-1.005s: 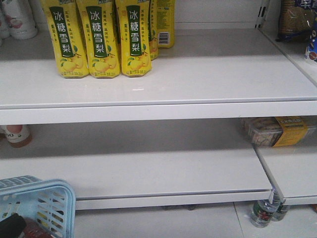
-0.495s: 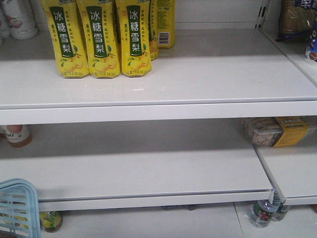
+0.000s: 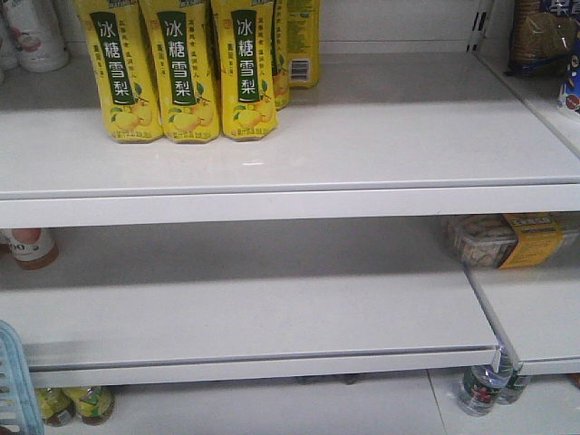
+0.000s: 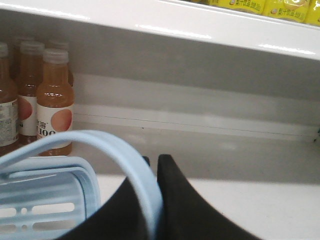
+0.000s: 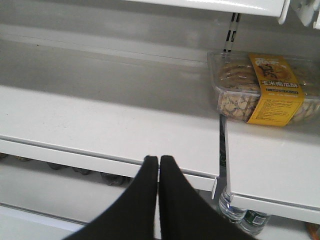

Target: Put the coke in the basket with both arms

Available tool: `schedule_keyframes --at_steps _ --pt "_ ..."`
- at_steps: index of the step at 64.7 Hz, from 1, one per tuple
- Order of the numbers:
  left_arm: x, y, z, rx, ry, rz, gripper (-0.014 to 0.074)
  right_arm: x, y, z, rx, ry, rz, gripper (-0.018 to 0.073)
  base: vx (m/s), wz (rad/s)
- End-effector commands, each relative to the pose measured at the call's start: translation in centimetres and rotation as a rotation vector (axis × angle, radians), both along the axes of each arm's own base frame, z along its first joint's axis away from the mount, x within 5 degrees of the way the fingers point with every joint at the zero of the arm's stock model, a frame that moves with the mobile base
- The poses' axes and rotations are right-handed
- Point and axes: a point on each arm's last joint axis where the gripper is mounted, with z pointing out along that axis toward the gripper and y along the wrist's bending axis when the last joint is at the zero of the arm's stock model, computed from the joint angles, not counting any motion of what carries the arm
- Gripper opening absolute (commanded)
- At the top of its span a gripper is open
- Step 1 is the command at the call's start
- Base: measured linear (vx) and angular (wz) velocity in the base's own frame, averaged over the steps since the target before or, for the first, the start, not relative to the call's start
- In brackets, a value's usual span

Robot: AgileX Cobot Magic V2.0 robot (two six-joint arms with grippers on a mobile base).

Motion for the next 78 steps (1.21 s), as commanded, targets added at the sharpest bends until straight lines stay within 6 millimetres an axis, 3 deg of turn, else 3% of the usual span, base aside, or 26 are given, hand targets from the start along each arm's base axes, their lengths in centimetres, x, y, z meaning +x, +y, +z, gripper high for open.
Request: schedule_keyframes --at_steps 1,26,78 --pt "-0.19 0.07 1.45 0.064 -0.182 0.010 -0.0006 0.26 -0.08 1.41 0.013 -0.084 -0.015 -0.0006 0.00 0.00" --pt "-0.31 0.19 2.23 0.106 -0.271 0.028 -0.0006 0.26 -0.08 1.41 0.013 -0.084 -0.015 -0.0006 0.00 0.00" --pt "-0.30 0.18 2.18 0.108 -0.263 0.027 -0.0006 0.26 -0.08 1.41 0.013 -0.084 -0.015 -0.0006 0.00 0.00"
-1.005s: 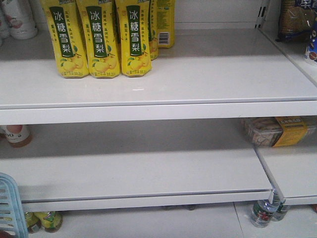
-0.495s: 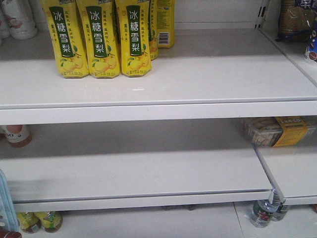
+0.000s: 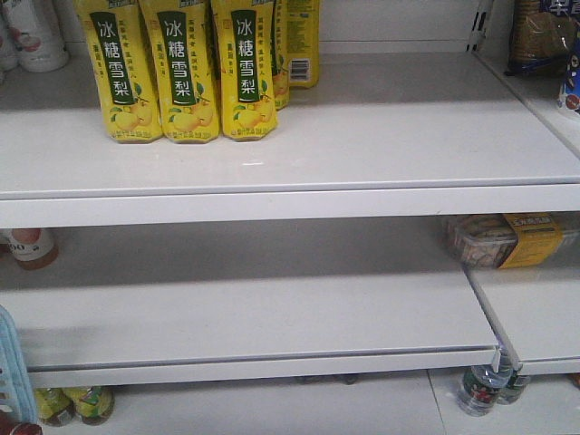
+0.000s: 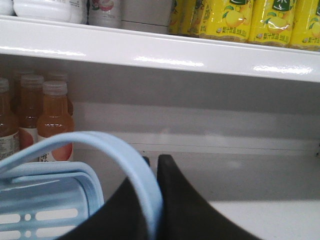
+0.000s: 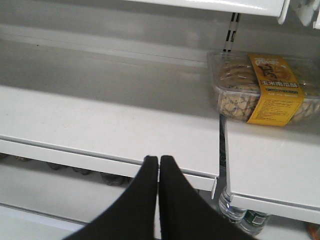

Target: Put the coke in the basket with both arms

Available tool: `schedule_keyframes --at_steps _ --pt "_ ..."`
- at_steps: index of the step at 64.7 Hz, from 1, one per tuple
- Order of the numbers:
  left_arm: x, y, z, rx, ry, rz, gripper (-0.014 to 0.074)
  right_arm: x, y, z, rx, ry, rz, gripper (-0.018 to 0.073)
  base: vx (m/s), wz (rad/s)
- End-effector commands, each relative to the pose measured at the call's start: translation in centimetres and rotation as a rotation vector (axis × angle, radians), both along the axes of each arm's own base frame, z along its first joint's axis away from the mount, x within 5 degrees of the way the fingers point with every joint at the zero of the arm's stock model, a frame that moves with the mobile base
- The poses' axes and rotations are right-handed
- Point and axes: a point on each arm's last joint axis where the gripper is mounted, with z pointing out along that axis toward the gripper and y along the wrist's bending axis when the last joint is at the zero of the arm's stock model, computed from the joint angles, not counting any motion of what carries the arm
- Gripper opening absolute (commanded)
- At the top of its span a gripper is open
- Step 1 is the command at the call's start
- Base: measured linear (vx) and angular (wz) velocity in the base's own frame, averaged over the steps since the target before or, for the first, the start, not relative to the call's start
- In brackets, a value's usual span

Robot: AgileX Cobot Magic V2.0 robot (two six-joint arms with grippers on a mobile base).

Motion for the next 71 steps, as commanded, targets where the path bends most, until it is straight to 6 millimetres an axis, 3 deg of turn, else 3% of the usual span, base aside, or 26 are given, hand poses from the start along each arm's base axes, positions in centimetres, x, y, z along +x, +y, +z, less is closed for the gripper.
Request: schedule_keyframes --at_steps 1,40,64,71 --pt "-0.3 0.2 1.4 0.052 -0.176 0.026 -0.0006 0.3 -0.1 1.4 0.013 -0.084 -0.015 -0.0006 0.00 0.00" --pt "-0.3 0.2 1.4 0.052 -0.176 0.026 -0.0006 -0.2 -0.3 1.2 -0.039 -0.131 -0.017 -0.0006 0.00 0.00" --pt "-0.3 0.2 1.4 0.052 -0.176 0.026 -0.0006 0.3 -0.7 -6.9 0.098 -0.229 -0.102 -0.0006 0.00 0.00" --pt "-0.3 0.2 1.4 0.052 -0.176 0.026 -0.0006 0.3 -0.9 -7.5 0.138 -0.265 -0.134 -0.0006 0.00 0.00"
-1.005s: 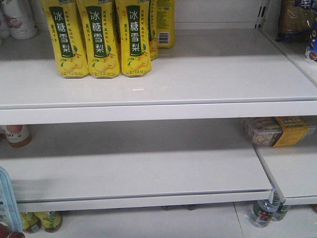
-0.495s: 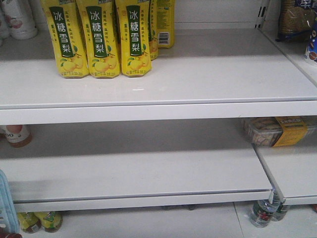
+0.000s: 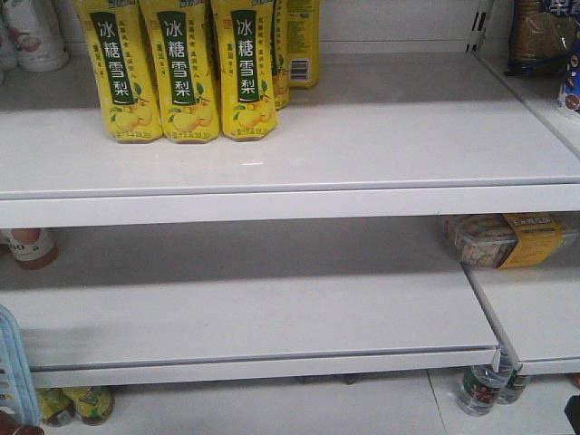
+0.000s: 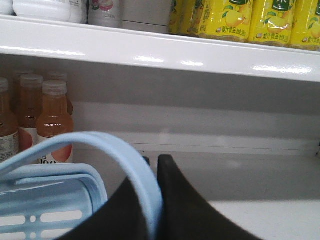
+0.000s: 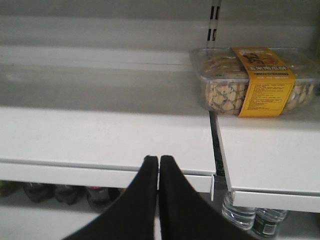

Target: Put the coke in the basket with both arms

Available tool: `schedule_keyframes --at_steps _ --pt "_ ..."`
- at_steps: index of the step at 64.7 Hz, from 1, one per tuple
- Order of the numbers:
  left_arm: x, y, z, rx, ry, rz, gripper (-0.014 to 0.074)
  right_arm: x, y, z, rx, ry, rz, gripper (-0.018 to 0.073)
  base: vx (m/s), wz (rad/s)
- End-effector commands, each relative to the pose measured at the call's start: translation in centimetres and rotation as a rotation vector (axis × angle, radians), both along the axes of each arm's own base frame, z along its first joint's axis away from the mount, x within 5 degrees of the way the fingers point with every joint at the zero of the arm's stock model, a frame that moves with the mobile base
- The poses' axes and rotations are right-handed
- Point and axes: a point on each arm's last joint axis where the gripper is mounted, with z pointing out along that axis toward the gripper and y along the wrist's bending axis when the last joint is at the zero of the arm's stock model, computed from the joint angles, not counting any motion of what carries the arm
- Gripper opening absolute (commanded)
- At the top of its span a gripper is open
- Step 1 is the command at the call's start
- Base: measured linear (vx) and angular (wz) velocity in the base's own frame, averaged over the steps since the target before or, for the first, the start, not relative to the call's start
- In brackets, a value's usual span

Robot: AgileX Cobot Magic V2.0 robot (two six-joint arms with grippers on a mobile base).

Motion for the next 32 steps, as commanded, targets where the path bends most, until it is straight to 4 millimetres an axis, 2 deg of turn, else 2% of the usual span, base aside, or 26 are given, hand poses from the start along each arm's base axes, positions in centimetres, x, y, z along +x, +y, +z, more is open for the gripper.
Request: schedule_keyframes --at_steps 1,18,32 --pt "-0.3 0.2 1.4 0.052 -0.175 0.026 -0.0006 0.2 -0.4 0.9 0.028 -0.146 -0.048 -0.0006 0.00 0.00" --pt "-0.3 0.2 1.4 0.052 -0.175 0.026 -0.0006 0.1 -0.6 2.9 -0.015 -0.376 -0.085 -0.0006 0.00 0.00" --pt "-0.3 0.2 1.4 0.052 -0.175 0.026 -0.0006 0.1 -0.6 3.2 0.021 -0.403 -0.101 -0.0006 0.00 0.00"
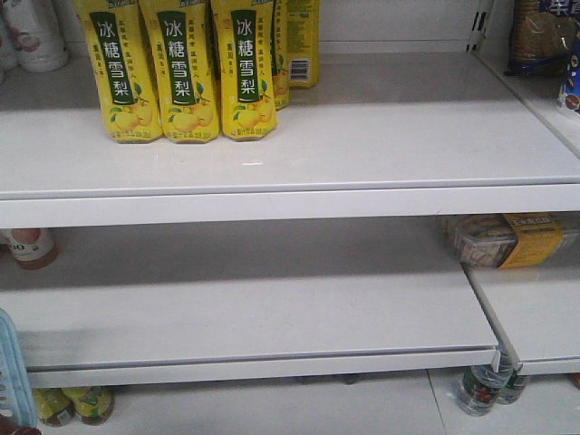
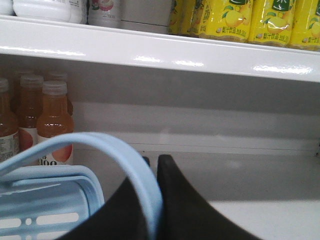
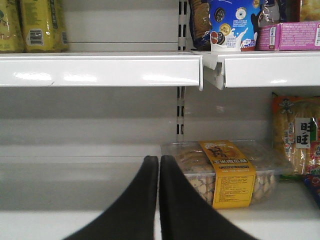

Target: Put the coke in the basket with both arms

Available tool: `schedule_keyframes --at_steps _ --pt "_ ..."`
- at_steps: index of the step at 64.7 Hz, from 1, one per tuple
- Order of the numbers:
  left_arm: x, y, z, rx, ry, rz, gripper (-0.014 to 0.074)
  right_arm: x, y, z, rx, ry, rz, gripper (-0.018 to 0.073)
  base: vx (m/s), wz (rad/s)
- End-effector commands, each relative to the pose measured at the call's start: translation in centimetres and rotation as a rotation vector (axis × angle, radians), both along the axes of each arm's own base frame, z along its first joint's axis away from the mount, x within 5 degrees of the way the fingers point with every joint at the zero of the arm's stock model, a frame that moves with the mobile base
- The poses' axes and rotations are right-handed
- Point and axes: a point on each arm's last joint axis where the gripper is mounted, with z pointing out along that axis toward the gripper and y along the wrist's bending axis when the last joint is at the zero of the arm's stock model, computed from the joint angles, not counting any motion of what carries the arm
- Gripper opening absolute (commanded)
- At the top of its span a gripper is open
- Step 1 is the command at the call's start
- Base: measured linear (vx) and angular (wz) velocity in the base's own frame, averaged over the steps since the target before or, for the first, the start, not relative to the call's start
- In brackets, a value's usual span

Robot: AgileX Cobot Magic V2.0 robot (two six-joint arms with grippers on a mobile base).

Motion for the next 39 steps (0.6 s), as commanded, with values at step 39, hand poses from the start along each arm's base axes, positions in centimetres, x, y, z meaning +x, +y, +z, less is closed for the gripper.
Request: schedule_keyframes --at_steps 39 --pt "-0.30 0.19 1.41 0.052 -0.175 0.026 -0.0006 -0.18 -0.27 0.55 0.064 -0.096 -0.046 -0.0006 0.00 0.00"
